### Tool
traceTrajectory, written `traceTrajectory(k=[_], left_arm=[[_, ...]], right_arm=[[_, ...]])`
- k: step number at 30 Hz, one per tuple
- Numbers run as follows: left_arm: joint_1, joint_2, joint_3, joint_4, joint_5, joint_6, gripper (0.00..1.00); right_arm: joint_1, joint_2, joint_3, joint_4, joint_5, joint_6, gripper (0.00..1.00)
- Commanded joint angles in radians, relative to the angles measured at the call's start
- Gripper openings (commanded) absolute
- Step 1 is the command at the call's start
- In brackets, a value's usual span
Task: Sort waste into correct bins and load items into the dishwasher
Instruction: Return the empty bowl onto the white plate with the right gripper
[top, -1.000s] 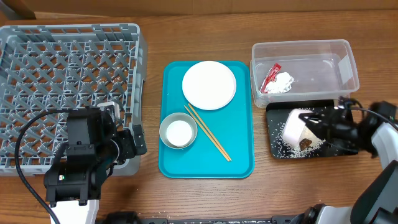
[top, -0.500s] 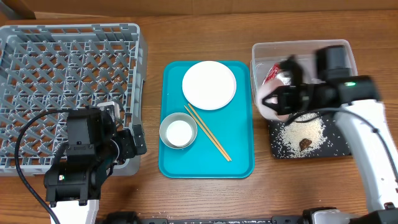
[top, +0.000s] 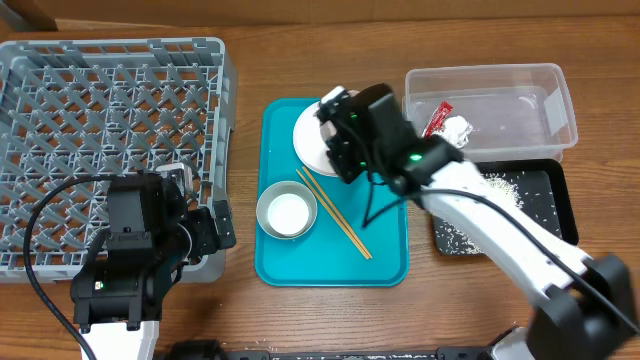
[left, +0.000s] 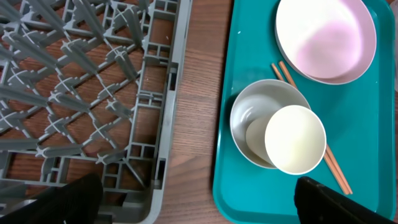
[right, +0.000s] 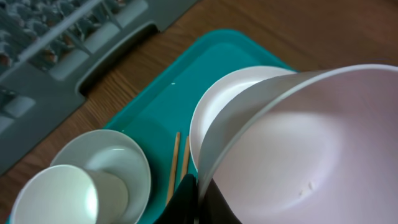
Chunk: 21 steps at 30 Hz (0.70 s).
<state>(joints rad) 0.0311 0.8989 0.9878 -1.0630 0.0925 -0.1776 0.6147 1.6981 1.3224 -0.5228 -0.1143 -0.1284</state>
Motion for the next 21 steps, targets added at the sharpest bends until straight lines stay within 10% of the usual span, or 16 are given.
traceTrajectory(k=[1,7,21], left_arm=[[-0.005,-0.002,0.021,0.001,0.002,-0.003,1.00],[-0.005,-0.002,0.021,0.001,0.002,-0.003,1.00],[-0.005,-0.001,0.021,0.002,0.001,-0.003,1.00]], right_arm=[[0.006,0.103,0.014,0.036,0.017,0.002,0.04],[0.006,0.200,0.014,0.051,0.001,0.001,0.07],[0.007,0.043,0.164,-0.204,-0.114,0.076,0.54]])
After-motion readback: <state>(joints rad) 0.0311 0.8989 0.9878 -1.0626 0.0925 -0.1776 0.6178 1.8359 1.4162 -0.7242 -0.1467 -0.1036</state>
